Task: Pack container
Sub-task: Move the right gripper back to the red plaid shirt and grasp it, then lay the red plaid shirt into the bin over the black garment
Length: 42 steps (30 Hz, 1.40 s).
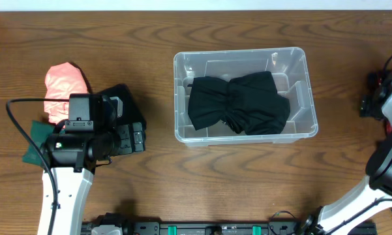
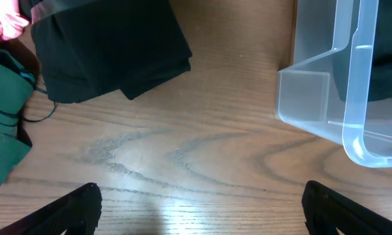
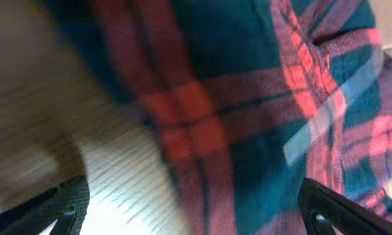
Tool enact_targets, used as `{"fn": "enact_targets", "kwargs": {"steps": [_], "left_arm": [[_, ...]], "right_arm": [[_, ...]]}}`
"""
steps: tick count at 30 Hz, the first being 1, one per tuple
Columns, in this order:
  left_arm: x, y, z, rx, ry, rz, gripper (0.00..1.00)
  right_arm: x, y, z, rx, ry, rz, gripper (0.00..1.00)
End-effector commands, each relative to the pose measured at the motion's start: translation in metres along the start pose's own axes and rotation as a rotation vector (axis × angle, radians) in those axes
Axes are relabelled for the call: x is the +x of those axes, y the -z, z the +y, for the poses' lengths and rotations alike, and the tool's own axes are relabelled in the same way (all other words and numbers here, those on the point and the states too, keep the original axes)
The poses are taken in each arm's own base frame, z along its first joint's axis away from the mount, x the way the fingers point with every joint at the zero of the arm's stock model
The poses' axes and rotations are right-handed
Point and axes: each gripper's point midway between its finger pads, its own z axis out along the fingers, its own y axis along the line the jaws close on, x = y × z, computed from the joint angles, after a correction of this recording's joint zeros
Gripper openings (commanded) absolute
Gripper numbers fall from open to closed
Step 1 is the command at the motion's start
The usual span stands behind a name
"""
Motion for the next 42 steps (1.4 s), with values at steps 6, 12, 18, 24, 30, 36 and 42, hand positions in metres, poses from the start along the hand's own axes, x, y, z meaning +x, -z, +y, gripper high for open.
{"fn": "enact_targets", "kwargs": {"steps": [6, 12, 18, 24, 30, 36, 42], "left_arm": [[-0.005, 0.005, -0.002, 0.002, 0.0, -0.019, 0.98], [-0.006, 0.005, -0.002, 0.003, 0.0, -0.022, 0.98], [-0.006, 0.005, -0.002, 0.002, 0.0, -0.021, 0.98], [-0.006, 0.005, -0.002, 0.003, 0.0, -0.022, 0.98], [-0.006, 0.005, -0.002, 0.002, 0.0, -0.021, 0.98], [-0.006, 0.005, -0.002, 0.002, 0.0, -0.021, 0.98], [-0.006, 0.005, -0.002, 0.003, 0.0, -0.021, 0.98]], "right_arm": [[0.038, -0.057, -0.024, 0.028, -0.03, 0.091, 0.74], [0.04, -0.056, -0.009, -0.08, -0.097, 0.088, 0.06], [-0.016, 0.009, 0.016, -0.215, -0.138, -0.09, 0.01], [-0.093, 0.162, 0.037, -0.273, -0.047, -0.455, 0.01], [-0.093, 0.31, 0.079, -0.377, 0.098, -0.714, 0.01], [-0.043, 0.382, 0.155, -0.547, 0.304, -0.745, 0.01], [0.004, 0.384, 0.232, -0.633, 0.535, -0.652, 0.01]]}}
